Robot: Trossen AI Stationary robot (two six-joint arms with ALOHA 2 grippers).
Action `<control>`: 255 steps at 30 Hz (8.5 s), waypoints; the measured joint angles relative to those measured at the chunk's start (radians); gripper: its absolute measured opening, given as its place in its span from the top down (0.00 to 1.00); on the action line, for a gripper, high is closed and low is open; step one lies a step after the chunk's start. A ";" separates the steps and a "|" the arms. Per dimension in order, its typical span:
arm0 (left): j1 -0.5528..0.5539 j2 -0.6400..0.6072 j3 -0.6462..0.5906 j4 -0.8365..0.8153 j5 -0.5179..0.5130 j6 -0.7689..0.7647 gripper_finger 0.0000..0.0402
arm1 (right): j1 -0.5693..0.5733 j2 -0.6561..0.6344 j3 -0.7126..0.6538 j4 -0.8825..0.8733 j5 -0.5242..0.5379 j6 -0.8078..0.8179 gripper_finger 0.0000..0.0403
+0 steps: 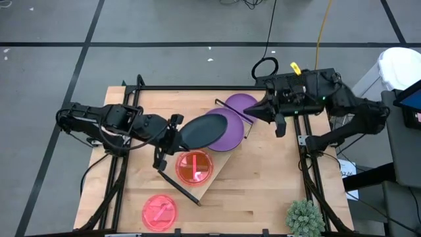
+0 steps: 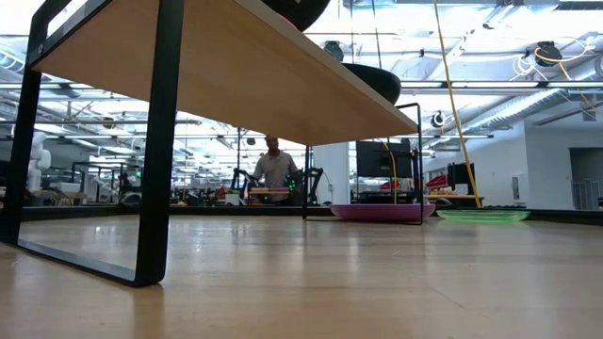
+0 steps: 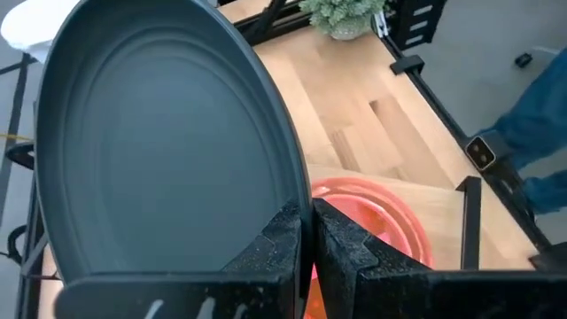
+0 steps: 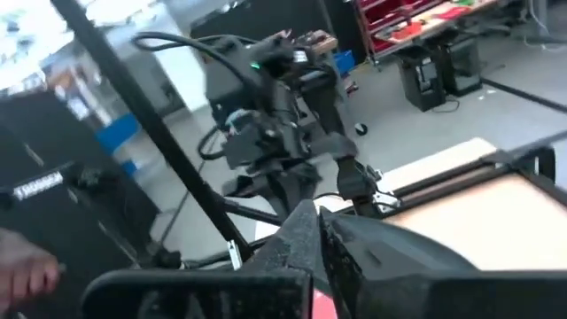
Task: Place and stack plates onto a shelf
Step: Stack the black plate on top of the purple plate on the shelf
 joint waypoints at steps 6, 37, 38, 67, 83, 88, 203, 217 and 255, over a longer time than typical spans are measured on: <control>0.042 0.000 0.000 -0.025 -0.002 0.053 0.94 | 0.011 0.197 0.365 -0.269 -0.115 -0.053 0.81; 0.110 0.067 0.001 -0.016 0.007 0.261 0.94 | 0.007 0.414 0.376 -0.561 -0.145 -0.442 0.62; 0.110 0.067 0.001 -0.018 0.007 0.264 0.94 | 0.007 0.414 0.364 -0.555 -0.138 -0.451 0.62; 0.104 0.068 -0.002 0.027 -0.007 0.336 0.92 | -0.011 0.409 0.206 -0.461 -0.264 -0.592 0.99; 0.089 0.003 0.002 0.353 -0.200 0.089 0.39 | -0.010 0.332 0.204 -0.472 -0.095 -0.505 1.00; 0.103 -0.037 0.002 0.377 -0.246 -0.178 0.37 | -0.010 0.306 0.204 -0.475 -0.060 -0.503 1.00; -0.112 -0.128 -0.281 0.157 -0.459 -0.967 0.37 | 0.040 0.293 -0.208 -0.283 0.075 -0.723 0.99; -0.112 -0.128 -0.281 0.151 -0.459 -0.965 0.37 | 0.036 0.297 -0.208 -0.310 0.106 -0.767 0.99; -0.117 -0.128 -0.281 0.130 -0.459 -0.948 0.37 | -0.103 0.285 -0.265 -0.101 0.117 -0.323 0.99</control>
